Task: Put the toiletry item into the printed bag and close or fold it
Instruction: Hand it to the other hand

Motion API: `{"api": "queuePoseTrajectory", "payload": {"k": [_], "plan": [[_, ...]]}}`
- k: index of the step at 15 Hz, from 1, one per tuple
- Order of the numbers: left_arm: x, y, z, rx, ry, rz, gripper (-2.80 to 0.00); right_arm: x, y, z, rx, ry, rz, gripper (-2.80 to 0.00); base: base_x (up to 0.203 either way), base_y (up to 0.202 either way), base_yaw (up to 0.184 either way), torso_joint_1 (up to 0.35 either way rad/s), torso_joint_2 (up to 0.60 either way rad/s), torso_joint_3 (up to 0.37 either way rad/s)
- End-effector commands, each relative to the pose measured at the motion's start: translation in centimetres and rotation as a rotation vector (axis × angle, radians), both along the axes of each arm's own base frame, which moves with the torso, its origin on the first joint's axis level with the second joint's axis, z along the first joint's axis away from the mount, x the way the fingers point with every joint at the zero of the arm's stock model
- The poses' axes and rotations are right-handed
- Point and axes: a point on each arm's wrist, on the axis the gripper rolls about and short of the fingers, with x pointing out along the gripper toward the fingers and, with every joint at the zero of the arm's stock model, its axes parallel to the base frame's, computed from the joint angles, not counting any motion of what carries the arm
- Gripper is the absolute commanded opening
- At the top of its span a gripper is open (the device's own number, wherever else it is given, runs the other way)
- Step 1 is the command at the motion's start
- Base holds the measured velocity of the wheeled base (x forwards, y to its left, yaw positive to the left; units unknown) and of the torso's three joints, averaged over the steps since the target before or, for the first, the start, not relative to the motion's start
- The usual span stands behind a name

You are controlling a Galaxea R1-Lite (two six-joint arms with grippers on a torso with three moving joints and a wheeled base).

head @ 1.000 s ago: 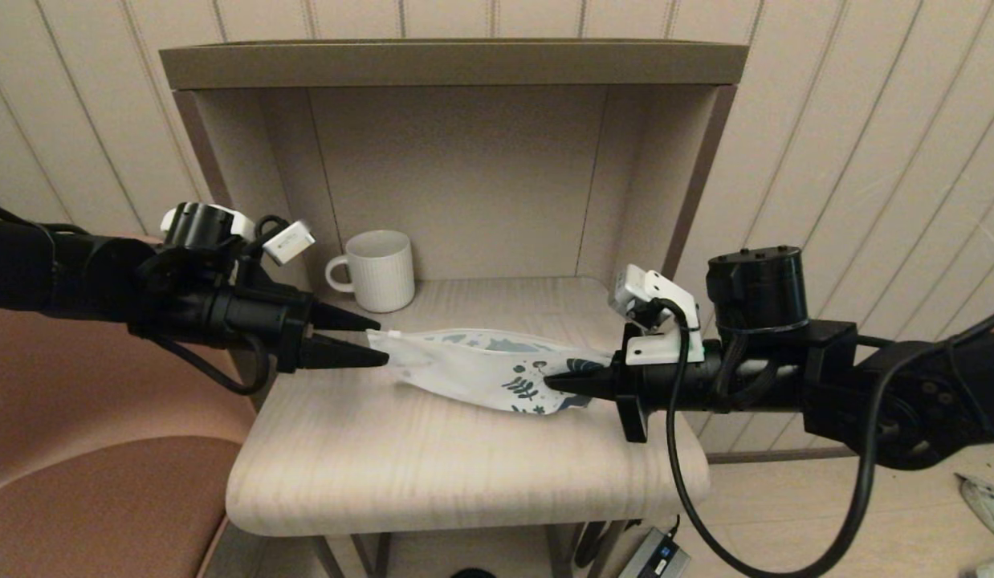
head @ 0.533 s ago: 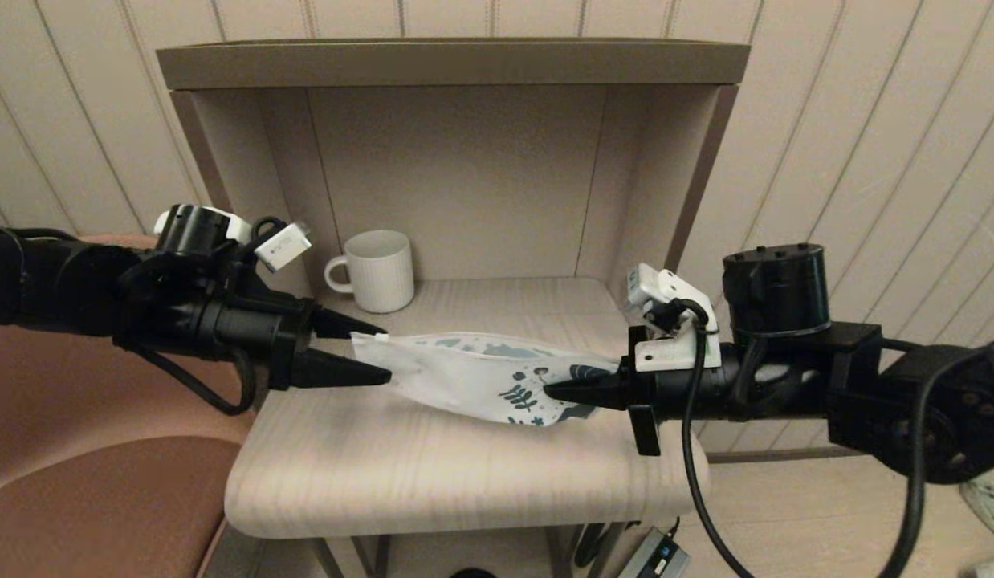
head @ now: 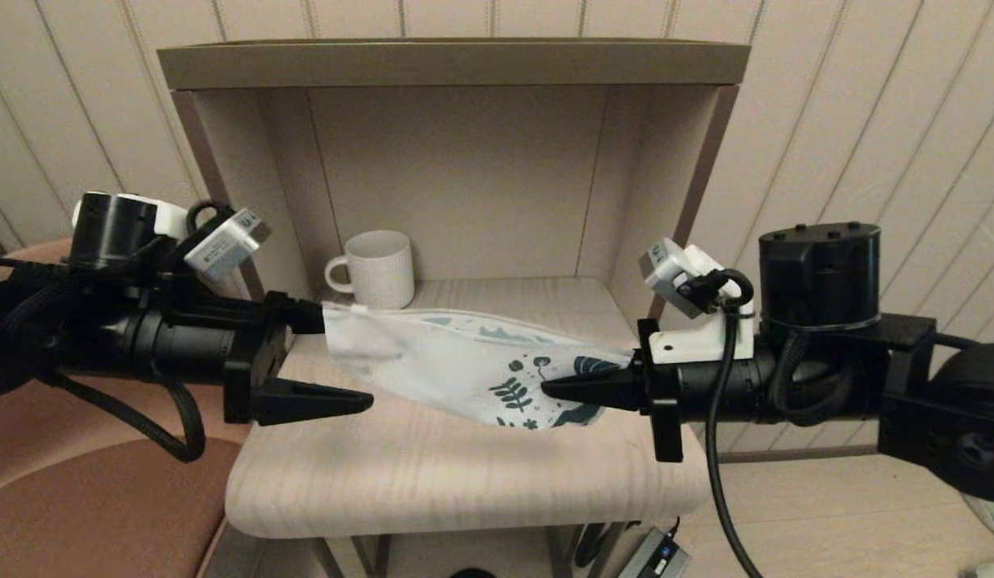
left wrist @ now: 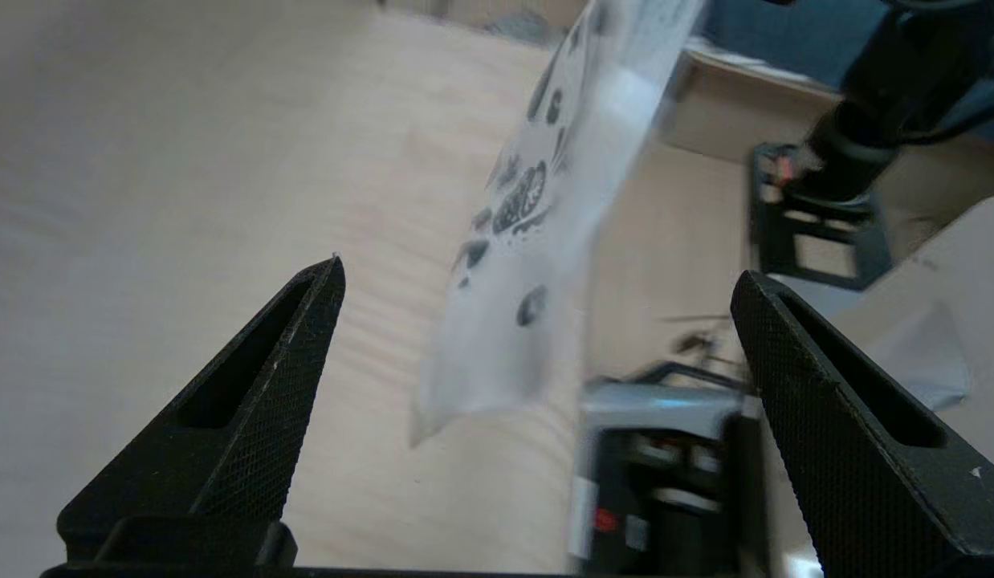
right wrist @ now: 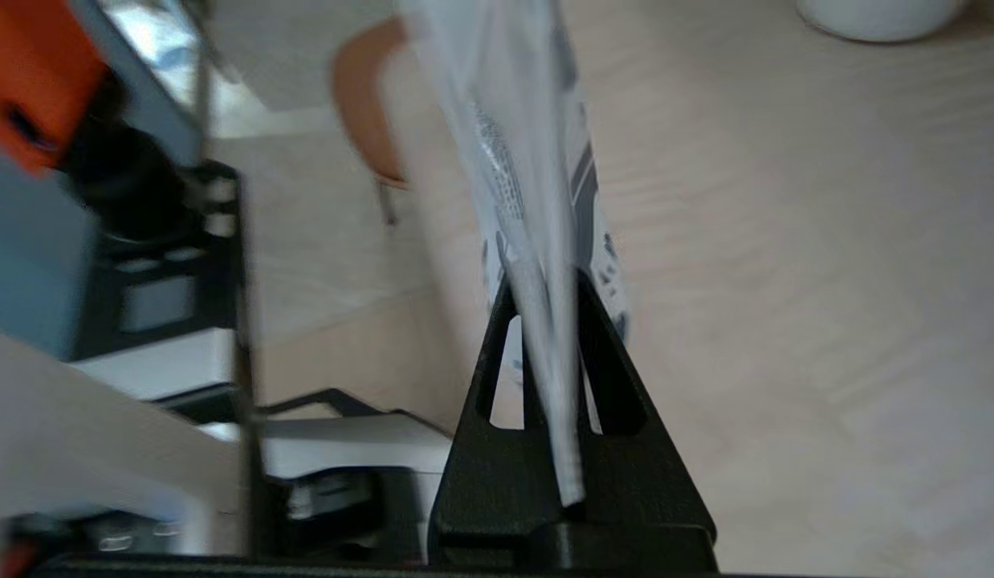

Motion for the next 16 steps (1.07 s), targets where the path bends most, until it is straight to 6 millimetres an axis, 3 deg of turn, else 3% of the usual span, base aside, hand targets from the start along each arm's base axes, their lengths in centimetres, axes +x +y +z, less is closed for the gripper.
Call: {"api": "queuePoseTrajectory", "payload": {"k": [1,10,16], "plan": [[-1.1,0.2,0.8,-0.011,-0.084,0.009,0.00,-0.4,0.1,0.6,0.012,0.021,0.029,-2.80,0.000,0.000,0.000,0.000,0.00,0.000],[-2.0,0.2,1.8,-0.042,-0.168,-0.015,0.00,-0.7,0.0,1.4,0.019,0.086,0.091,-2.80,0.000,0.000,0.000,0.000,0.00,0.000],[-2.2,-2.3,0.6,-0.038,-0.110,-0.113,0.00,-0.8,0.4,1.1,0.014,0.087,0.107,-2.80,0.000,0.000,0.000,0.000,0.00,0.000]]}}
